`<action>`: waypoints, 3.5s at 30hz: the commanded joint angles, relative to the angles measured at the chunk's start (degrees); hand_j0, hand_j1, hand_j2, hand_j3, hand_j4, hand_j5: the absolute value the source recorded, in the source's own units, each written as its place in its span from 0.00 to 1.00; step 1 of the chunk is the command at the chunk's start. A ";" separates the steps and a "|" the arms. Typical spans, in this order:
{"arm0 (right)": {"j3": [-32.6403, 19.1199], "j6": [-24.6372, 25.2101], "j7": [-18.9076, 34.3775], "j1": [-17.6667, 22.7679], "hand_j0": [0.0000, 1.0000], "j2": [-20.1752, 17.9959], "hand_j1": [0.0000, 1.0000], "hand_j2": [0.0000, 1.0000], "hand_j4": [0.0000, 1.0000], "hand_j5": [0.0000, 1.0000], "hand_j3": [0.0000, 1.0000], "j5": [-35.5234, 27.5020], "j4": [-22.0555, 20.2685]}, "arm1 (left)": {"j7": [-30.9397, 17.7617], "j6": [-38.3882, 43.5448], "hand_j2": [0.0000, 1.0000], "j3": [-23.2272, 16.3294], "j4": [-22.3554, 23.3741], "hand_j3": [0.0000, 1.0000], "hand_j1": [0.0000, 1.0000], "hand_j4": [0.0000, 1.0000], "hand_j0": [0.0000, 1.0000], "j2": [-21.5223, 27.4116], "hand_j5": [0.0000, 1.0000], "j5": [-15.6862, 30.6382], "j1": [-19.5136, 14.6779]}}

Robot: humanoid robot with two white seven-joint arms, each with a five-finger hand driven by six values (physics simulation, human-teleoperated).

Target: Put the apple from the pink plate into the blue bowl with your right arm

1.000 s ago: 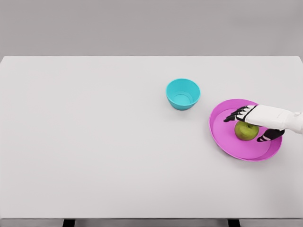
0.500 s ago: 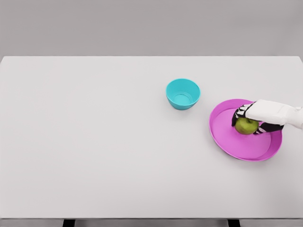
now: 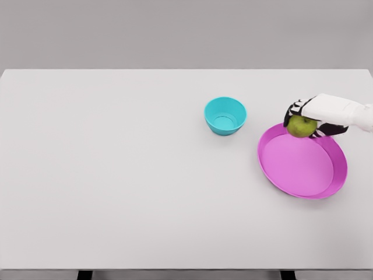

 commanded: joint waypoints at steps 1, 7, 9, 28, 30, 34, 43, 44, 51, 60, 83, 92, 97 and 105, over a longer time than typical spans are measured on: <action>0.00 0.07 -0.06 -0.17 0.43 1.26 0.43 0.43 0.43 0.43 0.43 -0.24 1.33 | 0.00 0.00 1.00 0.00 -0.01 1.00 1.00 1.00 1.00 0.00 1.00 -0.01 0.00; 0.09 0.07 0.03 -2.90 0.43 5.22 0.43 0.43 0.43 0.43 0.43 0.02 3.08 | 0.00 0.00 1.00 0.00 -0.01 1.00 1.00 1.00 1.00 0.00 1.00 -0.01 -0.09; 0.09 0.07 0.03 -3.25 0.43 6.27 0.43 0.43 0.43 0.43 0.43 0.81 4.40 | 0.00 0.00 1.00 0.00 -0.01 1.00 1.00 1.00 1.00 0.00 1.00 -0.01 -0.09; 0.17 0.07 0.03 -8.96 0.43 15.24 0.43 0.43 0.43 0.43 0.43 3.71 7.92 | 0.00 0.00 1.00 0.00 -0.01 1.00 1.00 1.00 1.00 0.00 1.00 -0.01 -0.09; 0.26 0.07 0.03 -9.58 0.43 16.12 0.43 0.43 0.43 0.43 0.43 4.33 8.27 | 0.00 0.00 1.00 0.00 -0.01 1.00 1.00 1.00 1.00 0.00 1.00 -0.01 0.00; 2.72 0.07 0.03 -11.08 0.43 17.52 0.43 0.43 0.43 0.43 0.43 4.59 8.27 | 0.00 0.00 1.00 0.00 -0.01 1.00 1.00 1.00 1.00 0.00 1.00 -0.01 -0.09; 5.97 0.07 0.03 -13.62 0.43 20.25 0.43 0.43 0.43 0.43 0.43 5.21 10.73 | 0.00 0.00 1.00 0.00 -0.01 1.00 1.00 1.00 1.00 0.00 1.00 -0.01 0.00; 7.03 0.07 0.03 -14.06 0.43 20.42 0.43 0.43 0.43 0.43 0.43 5.21 10.82 | 0.00 0.00 1.00 0.00 -0.01 1.00 1.00 1.00 1.00 0.00 1.00 -0.01 -0.09; 9.14 0.07 0.03 -15.73 0.43 22.62 0.43 0.43 0.43 0.43 0.43 5.47 13.02 | 0.00 0.00 1.00 0.00 -0.01 1.00 1.00 1.00 1.00 0.00 1.00 -0.01 0.00; 9.67 0.07 0.03 -15.91 0.43 22.62 0.43 0.43 0.43 0.43 0.43 5.47 13.28 | 0.00 0.00 1.00 0.00 -0.01 1.00 1.00 1.00 1.00 0.00 1.00 -0.01 -0.09; 2.03 0.07 0.03 -14.95 1.00 17.71 1.00 1.00 1.00 1.00 1.00 4.77 5.03 | 0.00 0.00 1.00 0.00 -0.01 1.00 1.00 1.00 1.00 0.00 1.00 -0.01 -0.09; -21.26 0.07 7.26 -1.68 1.00 12.16 1.00 1.00 1.00 1.00 1.00 0.99 -0.87 | 0.00 0.00 1.00 0.00 -0.01 1.00 1.00 1.00 1.00 0.00 1.00 -0.01 -0.09; -30.41 0.07 7.26 4.48 1.00 16.29 1.00 1.00 1.00 1.00 1.00 1.08 -1.05 | 0.00 0.00 1.00 0.00 -0.01 1.00 1.00 1.00 1.00 0.00 1.00 -0.01 -0.09; -30.76 0.07 7.26 7.47 1.00 16.82 1.00 1.00 1.00 1.00 1.00 1.08 -0.34 | 0.00 0.00 1.00 0.00 -0.01 1.00 1.00 1.00 1.00 0.00 1.00 -0.01 -0.09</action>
